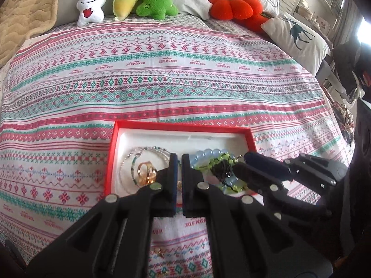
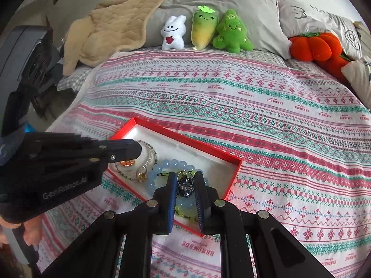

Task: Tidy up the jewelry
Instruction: 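Open both tools to drop the earring and ring into the box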

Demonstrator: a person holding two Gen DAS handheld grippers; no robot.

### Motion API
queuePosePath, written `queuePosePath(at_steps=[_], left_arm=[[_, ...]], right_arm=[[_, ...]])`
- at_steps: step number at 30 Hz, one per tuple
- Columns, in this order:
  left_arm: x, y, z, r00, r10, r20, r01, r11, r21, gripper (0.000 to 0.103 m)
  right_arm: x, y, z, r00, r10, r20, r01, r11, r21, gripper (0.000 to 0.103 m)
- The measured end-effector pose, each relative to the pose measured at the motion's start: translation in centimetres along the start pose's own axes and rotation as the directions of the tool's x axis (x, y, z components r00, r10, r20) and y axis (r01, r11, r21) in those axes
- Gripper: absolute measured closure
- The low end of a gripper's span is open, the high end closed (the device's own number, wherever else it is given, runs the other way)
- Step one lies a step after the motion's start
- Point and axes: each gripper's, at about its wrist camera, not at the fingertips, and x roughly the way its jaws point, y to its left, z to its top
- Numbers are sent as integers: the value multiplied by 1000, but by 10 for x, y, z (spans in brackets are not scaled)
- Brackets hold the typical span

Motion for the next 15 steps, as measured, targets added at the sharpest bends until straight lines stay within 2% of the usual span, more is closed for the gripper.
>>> queuePosePath(at_steps=[5, 7, 11, 14, 15], left_arm=[[4, 5, 2, 1000, 3, -5, -3, 1000, -24, 98], [3, 5, 2, 1000, 11, 1, -11, 1000, -18, 84], [-5, 7, 2, 1000, 20, 17, -20, 1000, -17, 76], [-13, 11, 0, 999, 31, 28, -31, 999, -21, 61], [-17, 12, -1, 999, 37, 33, -36, 999, -23, 53]], right_arm=[[5, -3, 1, 1000, -7, -9, 7, 1000, -2, 87], [5, -3, 0, 1000, -9, -7, 9, 1000, -3, 87], [5, -2, 1, 1000, -2, -5, 2, 1000, -9, 85], [4, 0, 1, 1000, 1, -26, -1, 1000, -13, 79], [2, 0, 0, 1000, 3, -29, -3, 1000, -8, 71]])
